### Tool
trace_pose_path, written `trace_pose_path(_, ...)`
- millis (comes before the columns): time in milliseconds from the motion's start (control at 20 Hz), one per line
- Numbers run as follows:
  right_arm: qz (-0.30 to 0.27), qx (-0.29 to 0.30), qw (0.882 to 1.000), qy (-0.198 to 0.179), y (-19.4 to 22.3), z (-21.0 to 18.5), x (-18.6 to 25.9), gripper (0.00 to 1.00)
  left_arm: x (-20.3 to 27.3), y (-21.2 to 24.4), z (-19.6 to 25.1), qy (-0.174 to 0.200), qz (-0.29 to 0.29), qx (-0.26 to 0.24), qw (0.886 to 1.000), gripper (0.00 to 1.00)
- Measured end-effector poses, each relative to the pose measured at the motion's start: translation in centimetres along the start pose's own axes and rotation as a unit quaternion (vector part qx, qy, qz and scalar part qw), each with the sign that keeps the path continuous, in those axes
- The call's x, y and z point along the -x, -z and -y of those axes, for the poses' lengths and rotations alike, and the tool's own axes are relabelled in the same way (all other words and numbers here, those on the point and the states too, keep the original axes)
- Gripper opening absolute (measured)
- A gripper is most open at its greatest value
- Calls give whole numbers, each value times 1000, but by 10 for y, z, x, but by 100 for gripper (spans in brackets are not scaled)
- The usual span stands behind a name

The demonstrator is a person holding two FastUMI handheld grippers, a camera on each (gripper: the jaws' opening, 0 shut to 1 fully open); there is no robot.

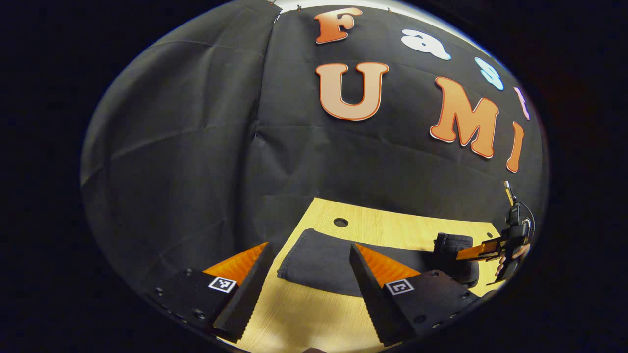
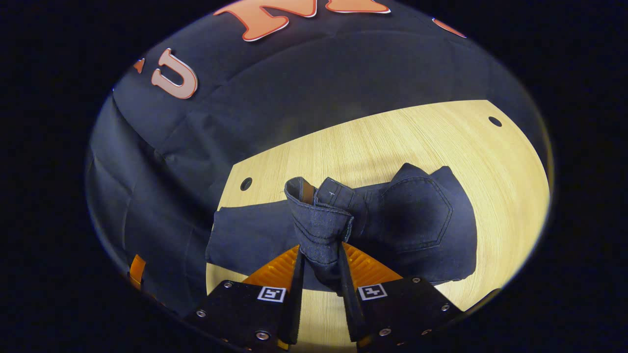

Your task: Grasp the waist and the cuffs of the jeans and fold them to make the two legs overlap; first hold the waist and fold one-third of the jeans toward the cuffs, then hold the cuffs and fold the remaining one-third in the same direction to finish folding.

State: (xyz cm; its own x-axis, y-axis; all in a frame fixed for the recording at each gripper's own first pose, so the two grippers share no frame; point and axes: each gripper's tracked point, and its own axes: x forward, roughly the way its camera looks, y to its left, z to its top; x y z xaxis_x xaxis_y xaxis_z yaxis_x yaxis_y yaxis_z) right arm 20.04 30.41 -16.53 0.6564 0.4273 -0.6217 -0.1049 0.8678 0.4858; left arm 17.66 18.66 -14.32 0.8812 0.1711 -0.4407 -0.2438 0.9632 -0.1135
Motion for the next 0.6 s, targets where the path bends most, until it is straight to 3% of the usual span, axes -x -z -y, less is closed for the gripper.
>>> trace_pose_path(50,-1,-2,1000,-1,2,-2,0,42,-4,4,0,5,-5,3,1000,94)
trace_pose_path(100,-3,-16,999,-28,2,-16,3,43,-8,7,0,8,-10,6,1000,94)
trace_pose_path(150,-1,-33,998,-61,-1,-35,7,52,-10,10,-1,11,-17,9,1000,94)
trace_pose_path(200,6,-45,996,-78,0,-49,2,52,-14,14,-4,13,-24,12,1000,94)
trace_pose_path(300,8,-45,996,-78,1,-61,0,77,-22,19,-9,20,-39,20,999,94)
trace_pose_path(350,9,-42,996,-80,2,-65,2,79,-27,23,-9,25,-49,24,998,94)
trace_pose_path(400,13,-39,996,-81,2,-66,8,70,-33,28,-12,30,-61,29,997,94)
trace_pose_path(450,21,-35,996,-78,1,-66,15,83,-39,34,-14,34,-76,37,996,94)
trace_pose_path(600,54,-23,997,-54,-11,-52,37,88,-66,66,-22,20,-149,55,987,94)
